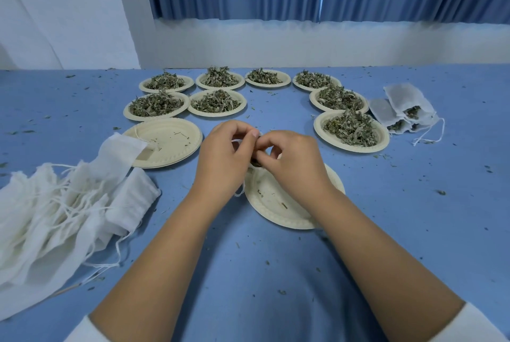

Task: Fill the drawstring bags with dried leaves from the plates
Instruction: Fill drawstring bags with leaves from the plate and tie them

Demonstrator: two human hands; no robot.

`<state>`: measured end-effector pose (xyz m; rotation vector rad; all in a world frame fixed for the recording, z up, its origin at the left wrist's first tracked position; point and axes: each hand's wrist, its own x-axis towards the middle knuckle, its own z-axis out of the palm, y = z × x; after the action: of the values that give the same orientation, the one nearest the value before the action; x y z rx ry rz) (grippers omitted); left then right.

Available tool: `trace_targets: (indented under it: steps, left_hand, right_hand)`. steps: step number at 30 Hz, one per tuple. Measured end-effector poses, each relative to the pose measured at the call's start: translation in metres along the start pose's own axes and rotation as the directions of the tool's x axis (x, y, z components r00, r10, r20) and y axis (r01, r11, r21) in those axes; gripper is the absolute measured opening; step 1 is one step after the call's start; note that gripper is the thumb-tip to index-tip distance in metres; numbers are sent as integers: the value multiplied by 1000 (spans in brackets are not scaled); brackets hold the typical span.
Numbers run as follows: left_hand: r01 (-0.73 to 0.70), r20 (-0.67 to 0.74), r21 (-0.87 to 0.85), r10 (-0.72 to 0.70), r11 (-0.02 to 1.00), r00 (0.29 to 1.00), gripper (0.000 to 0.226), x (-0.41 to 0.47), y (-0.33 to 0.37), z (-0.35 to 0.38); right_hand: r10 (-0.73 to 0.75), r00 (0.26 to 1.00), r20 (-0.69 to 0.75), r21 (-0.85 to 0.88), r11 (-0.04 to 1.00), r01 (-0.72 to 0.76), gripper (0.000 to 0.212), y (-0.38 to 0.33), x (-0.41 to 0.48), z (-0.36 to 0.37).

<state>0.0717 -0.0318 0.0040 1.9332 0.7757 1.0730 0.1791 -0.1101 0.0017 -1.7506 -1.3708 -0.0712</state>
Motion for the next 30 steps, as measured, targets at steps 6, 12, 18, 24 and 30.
trace_targets:
  steps: [6,12,18,24,30]
  left_hand:
    - [-54,71,32,51,998,996,9,-3,2,2]
    - [-36,-3,-37,35,999,999,13,0,2,-2]
    - [-13,-93,-78,6,997,996,15,3,1,-6]
    - [-13,-84,-49,9,999,996,15,3,0,-6]
    - [17,55,38,-19,999,998,18,2,-3,-7]
  right_hand:
    - [-50,986,159,-301,949,97,12,-4,1,2]
    - [-165,977,138,-321,925,202,18,-1,1,2]
    - [-2,993,-116,42,999,7,8,1,-2,0]
    - [313,943,116,-13,949,-314,36,10,-2,3]
    - [320,936,149,169,924,-343,33,5,-2,2]
